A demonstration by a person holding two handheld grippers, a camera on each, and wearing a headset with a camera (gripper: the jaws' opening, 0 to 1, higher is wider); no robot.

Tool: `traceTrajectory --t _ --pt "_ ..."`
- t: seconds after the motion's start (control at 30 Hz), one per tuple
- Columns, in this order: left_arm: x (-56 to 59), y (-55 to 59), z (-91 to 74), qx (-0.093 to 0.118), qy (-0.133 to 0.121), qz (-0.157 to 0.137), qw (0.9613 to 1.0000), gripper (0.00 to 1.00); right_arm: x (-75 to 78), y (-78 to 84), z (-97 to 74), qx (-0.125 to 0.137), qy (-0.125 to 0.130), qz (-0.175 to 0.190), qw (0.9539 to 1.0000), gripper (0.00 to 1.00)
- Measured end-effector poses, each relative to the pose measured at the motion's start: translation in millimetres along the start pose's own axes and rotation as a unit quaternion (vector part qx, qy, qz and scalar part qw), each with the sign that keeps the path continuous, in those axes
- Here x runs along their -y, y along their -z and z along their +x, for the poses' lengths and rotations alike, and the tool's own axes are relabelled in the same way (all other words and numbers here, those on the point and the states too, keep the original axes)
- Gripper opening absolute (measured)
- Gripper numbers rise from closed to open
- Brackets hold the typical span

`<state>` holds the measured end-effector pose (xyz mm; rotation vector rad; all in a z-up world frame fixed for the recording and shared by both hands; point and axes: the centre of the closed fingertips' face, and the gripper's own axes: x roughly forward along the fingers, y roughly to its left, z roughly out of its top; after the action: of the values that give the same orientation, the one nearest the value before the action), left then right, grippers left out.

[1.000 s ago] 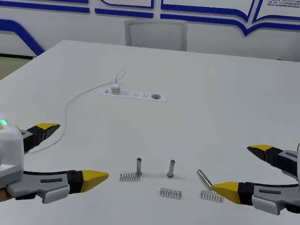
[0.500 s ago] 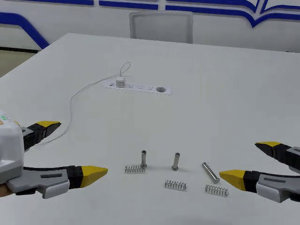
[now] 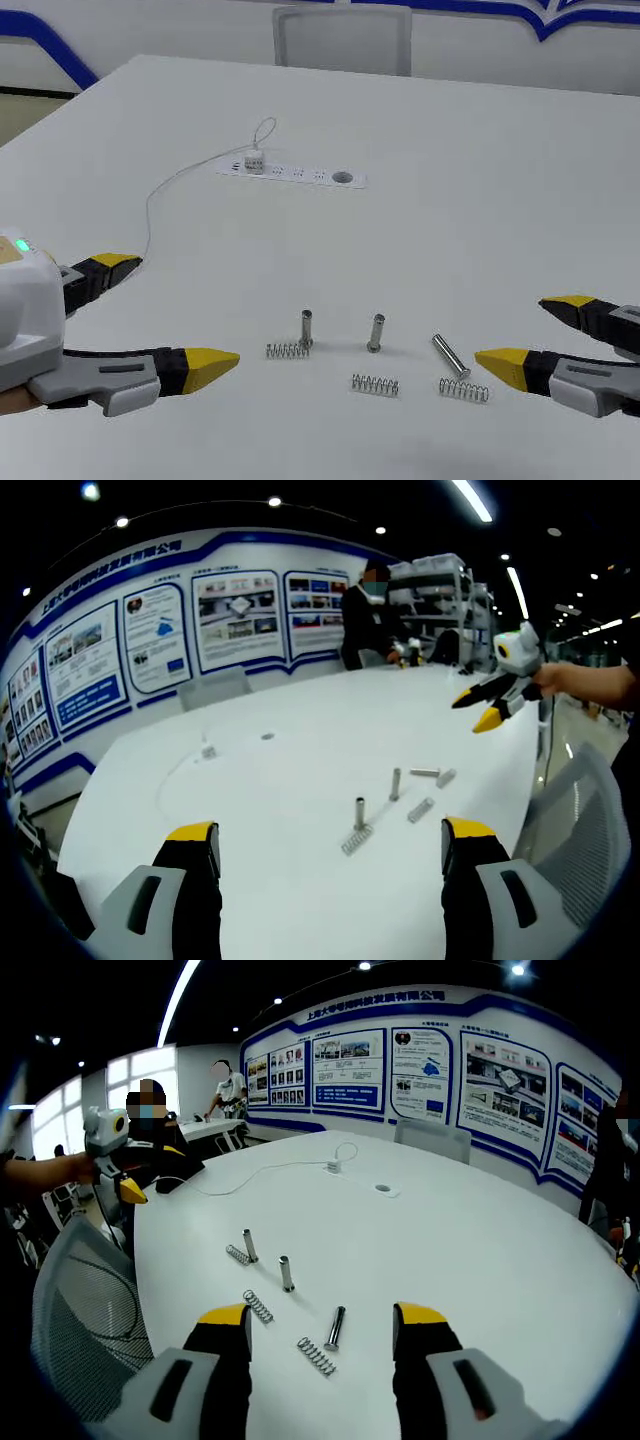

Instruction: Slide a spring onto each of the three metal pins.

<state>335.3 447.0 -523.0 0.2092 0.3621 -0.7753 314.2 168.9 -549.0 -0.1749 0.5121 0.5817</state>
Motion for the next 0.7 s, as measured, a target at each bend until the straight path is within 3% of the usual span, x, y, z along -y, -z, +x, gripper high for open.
traceTrajectory --t 0.2,0.33,0.7 --pt "1.9 6.3 7.5 -0.002 0.009 -0.005 0.9999 0.92 -1.8 6.3 8.3 -0.014 -0.006 -0.004 0.9999 0.52" --pt "0.8 18.1 10.7 -0.024 0.016 0.012 0.9995 0.92 -1.6 13.0 14.4 -0.025 -0.009 -0.003 0.9996 0.47" --pt "-2.4 28.7 16.9 -0.023 0.018 -0.008 0.9995 0.90 1.9 22.1 34.2 -0.045 -0.010 0.009 0.9989 0.46"
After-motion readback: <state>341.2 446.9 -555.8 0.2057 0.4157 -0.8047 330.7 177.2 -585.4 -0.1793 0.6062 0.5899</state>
